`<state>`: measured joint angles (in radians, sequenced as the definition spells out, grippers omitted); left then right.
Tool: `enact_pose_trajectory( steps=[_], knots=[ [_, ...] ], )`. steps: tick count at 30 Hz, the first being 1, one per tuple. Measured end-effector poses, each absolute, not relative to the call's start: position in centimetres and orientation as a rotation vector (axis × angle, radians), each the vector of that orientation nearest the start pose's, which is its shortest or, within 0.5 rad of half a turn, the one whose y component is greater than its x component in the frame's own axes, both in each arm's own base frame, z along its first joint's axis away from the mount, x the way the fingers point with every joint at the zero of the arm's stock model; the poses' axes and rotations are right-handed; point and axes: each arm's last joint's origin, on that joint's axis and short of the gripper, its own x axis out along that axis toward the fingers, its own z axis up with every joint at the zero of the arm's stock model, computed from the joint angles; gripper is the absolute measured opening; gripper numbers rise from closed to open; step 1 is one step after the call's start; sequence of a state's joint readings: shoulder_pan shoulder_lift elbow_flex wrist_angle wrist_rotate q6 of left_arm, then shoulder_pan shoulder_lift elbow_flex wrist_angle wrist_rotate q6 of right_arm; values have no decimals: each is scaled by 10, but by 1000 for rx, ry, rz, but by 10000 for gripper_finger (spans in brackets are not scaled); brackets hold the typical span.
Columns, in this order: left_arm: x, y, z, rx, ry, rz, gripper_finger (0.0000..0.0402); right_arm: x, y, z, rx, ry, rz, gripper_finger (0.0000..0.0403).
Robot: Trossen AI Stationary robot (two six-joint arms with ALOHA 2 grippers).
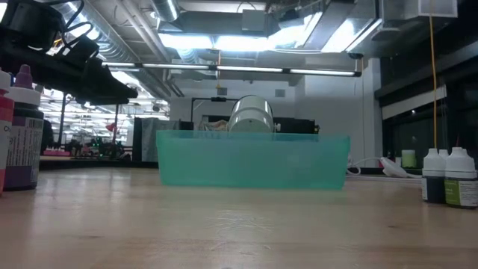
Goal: Pick & Place food coloring
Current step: Put the bottom small blue food coloring bottle into the green bin
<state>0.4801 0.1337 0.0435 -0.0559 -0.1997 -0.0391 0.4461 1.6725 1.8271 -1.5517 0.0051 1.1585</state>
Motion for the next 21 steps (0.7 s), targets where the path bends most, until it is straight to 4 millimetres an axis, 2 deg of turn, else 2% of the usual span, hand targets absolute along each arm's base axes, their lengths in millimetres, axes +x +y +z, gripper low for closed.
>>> enact_pose_trajectory(
  steps=[9,21],
  knots=[
    [89,53,162,-58,134,681,361,310,91,345,654,1322,-583,59],
    [89,53,162,-58,134,681,361,373,49,290,659,1239,-748,60]
  ],
)
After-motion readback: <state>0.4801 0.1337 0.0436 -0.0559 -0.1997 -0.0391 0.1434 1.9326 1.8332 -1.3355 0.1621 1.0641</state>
